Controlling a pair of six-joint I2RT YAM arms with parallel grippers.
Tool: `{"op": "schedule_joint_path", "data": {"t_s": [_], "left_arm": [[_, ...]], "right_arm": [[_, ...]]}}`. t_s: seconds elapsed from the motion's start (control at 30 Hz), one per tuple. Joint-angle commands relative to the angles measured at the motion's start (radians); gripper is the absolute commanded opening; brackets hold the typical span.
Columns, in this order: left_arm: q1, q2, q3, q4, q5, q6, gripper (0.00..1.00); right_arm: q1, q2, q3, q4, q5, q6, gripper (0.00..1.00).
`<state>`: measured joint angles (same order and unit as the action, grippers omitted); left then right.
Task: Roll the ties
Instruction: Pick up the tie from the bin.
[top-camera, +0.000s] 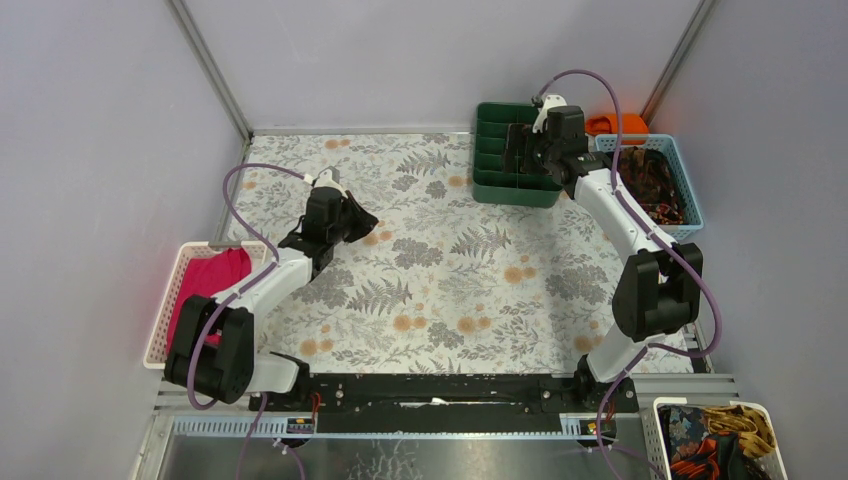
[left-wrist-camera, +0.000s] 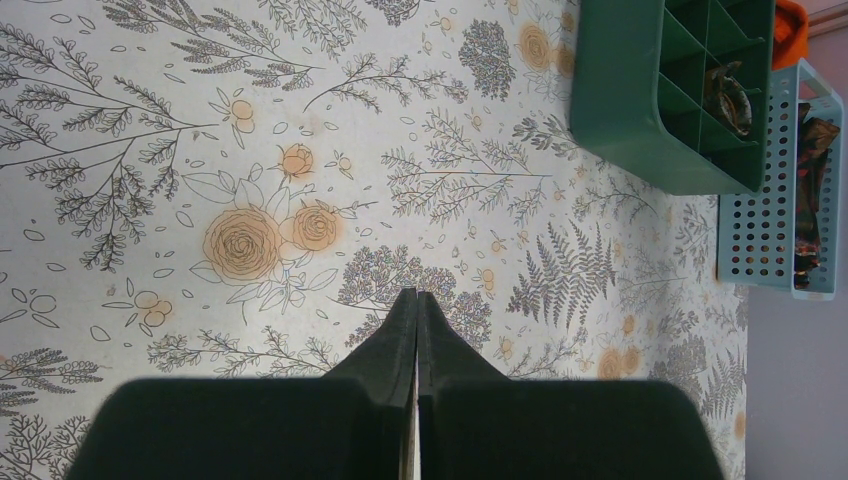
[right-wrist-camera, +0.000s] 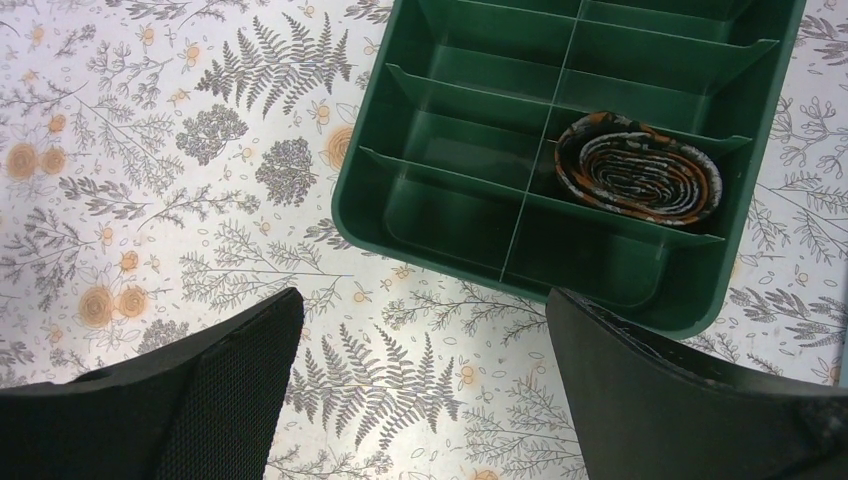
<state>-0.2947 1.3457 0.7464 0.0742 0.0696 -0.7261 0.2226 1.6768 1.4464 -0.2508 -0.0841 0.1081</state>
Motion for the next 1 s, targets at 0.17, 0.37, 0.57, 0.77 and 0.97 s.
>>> {"op": "schedule_joint_path", "data": {"t_s": [0.17,0.37,0.57,0.77,0.97], "left_arm": [[-0.006,0.015,0.018,0.003,-0.016,0.016,0.0],[-0.006,0.019,0.019,0.001,-0.017,0.017,0.0],[-0.004,0.048,0.024,0.015,0.021,0.004,0.0],[-0.003,0.08,0.032,0.024,0.044,-0.005,0.0],[-0.001,0.055,0.033,0.004,0.03,0.004,0.0]], "right_arm": [[0.002,0.009,0.026,0.028,-0.035,-0.01,1.0],[0.003,0.009,0.022,0.034,-0.042,-0.004,1.0],[0.003,0.015,0.038,0.048,-0.054,0.028,1.0],[0.003,-0.002,0.021,0.085,-0.042,0.056,1.0],[0.003,-0.006,0.029,0.061,-0.04,0.033,1.0]]}}
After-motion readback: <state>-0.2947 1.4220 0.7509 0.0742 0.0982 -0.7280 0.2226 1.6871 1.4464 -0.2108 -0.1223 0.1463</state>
